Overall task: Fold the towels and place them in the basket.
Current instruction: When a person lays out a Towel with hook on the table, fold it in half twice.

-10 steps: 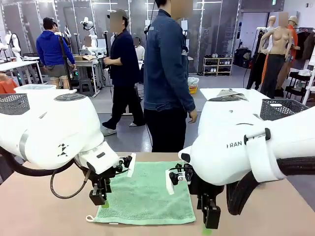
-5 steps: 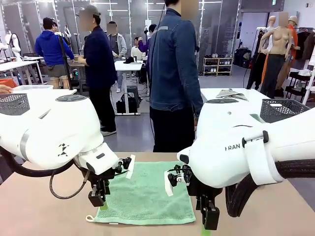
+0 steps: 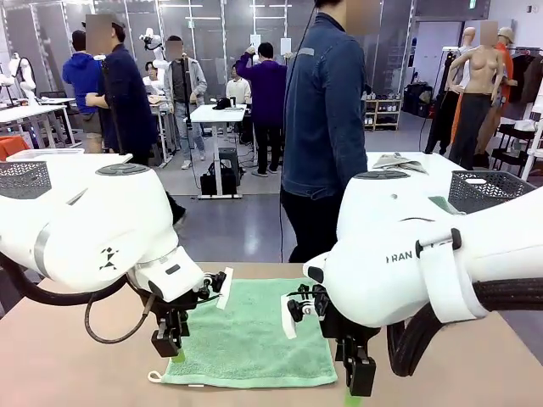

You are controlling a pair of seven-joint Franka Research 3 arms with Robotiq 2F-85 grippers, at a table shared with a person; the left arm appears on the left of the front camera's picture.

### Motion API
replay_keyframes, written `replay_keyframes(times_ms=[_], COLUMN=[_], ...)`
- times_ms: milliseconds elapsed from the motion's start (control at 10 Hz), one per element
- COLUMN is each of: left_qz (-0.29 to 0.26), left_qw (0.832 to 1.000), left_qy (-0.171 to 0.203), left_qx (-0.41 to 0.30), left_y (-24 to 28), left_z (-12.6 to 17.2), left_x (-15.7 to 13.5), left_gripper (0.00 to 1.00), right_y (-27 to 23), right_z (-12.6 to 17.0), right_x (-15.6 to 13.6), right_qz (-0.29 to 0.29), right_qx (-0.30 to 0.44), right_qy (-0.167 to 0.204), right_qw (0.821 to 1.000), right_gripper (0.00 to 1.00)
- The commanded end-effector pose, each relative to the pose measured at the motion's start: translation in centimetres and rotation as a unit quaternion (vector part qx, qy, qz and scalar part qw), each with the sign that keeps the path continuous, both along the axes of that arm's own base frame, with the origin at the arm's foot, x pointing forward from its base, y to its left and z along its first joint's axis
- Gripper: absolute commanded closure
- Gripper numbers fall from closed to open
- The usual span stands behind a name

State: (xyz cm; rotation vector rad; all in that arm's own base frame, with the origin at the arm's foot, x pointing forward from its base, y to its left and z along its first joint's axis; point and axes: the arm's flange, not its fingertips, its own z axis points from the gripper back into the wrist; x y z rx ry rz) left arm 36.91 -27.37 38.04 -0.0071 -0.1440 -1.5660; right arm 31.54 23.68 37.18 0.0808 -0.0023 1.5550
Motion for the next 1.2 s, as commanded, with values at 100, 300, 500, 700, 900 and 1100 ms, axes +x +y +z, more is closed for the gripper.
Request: replay_keyframes(times_ms=[100, 300, 500, 700, 900, 1100], left_qz=[-0.001, 0.010, 0.005, -0.005, -0.026, -0.047], left_qw=[1.000, 1.000, 1.000, 0.999, 0.998, 0.997], left_qy=[0.002, 0.007, 0.021, 0.033, 0.045, 0.048], left_qx=[0.011, 0.018, 0.022, 0.030, 0.032, 0.033], left_y=[1.9, 3.5, 4.7, 5.3, 6.0, 6.3], left_z=[-0.2, -1.0, -1.3, -1.9, -2.9, -4.1], left_x=[-0.5, -0.6, -0.7, -0.8, -0.4, -0.3], left_gripper=[0.41, 0.41, 0.22, 0.22, 0.22, 0.22], right_y=[1.9, 2.1, 2.1, 2.2, 2.2, 2.1], right_z=[-3.0, -4.4, -5.2, -5.7, -6.2, -6.4], right_x=[0.7, 1.4, 2.0, 2.2, 2.5, 2.6], right_qz=[0.014, 0.015, 0.012, 0.001, -0.010, -0.021], right_qx=[-0.010, -0.027, -0.035, -0.039, -0.041, -0.036], right_qy=[-0.034, -0.043, -0.044, -0.041, -0.043, -0.044], right_qw=[0.999, 0.999, 0.998, 0.998, 0.998, 0.998], right_gripper=[0.11, 0.11, 0.11, 0.11, 0.11, 0.11])
